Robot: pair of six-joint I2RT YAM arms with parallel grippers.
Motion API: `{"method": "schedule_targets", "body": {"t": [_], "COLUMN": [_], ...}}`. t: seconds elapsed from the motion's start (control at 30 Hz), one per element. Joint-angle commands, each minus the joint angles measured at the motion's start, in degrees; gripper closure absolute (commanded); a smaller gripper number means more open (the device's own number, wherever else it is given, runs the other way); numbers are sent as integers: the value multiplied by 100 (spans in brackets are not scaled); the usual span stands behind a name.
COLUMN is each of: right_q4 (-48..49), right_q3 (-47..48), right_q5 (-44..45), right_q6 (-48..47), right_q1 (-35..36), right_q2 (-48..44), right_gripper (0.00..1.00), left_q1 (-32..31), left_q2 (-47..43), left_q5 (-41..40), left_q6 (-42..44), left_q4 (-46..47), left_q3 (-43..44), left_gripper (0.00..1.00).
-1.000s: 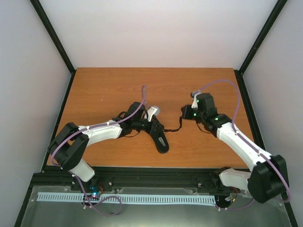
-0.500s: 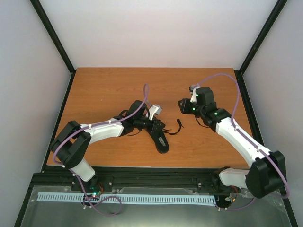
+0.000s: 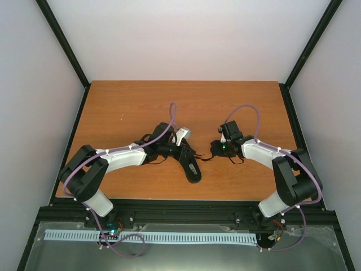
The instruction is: Tie the shoes
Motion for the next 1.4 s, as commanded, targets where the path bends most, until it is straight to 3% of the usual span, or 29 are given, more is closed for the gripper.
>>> {"method": "schedule_targets", "body": {"t": [0.0, 0.1, 0.27, 0.3, 0.73, 0.97, 1.37], "right_q4": [424, 518, 403, 408, -100, -153, 18], "right_q3": [155, 321, 662, 677, 946, 1279, 1400], "right_q5": [-107, -74, 1, -70, -1468, -1959, -2372], "right_q6": [-159, -285, -380, -358, 89, 209, 480], "right_q1": [31, 31, 31, 31, 31, 31, 134], "right_q2": [266, 533, 813, 730, -1077, -1184, -1348], "right_gripper": [52, 60, 96, 97, 97, 97, 97], "left_q1": [41, 41, 45, 47, 50, 50, 41], "left_q2": [-139, -160, -214, -220, -6, 196, 835], "left_q5": [23, 22, -3, -24, 141, 286, 304], "left_q6": [50, 77, 121, 131, 397, 544, 706], "left_q4": [129, 95, 40, 29, -142, -235, -400], "left_q3": [18, 33, 25, 11, 339, 636, 1236], "left_gripper": [81, 79, 72, 70, 53, 43, 37]}}
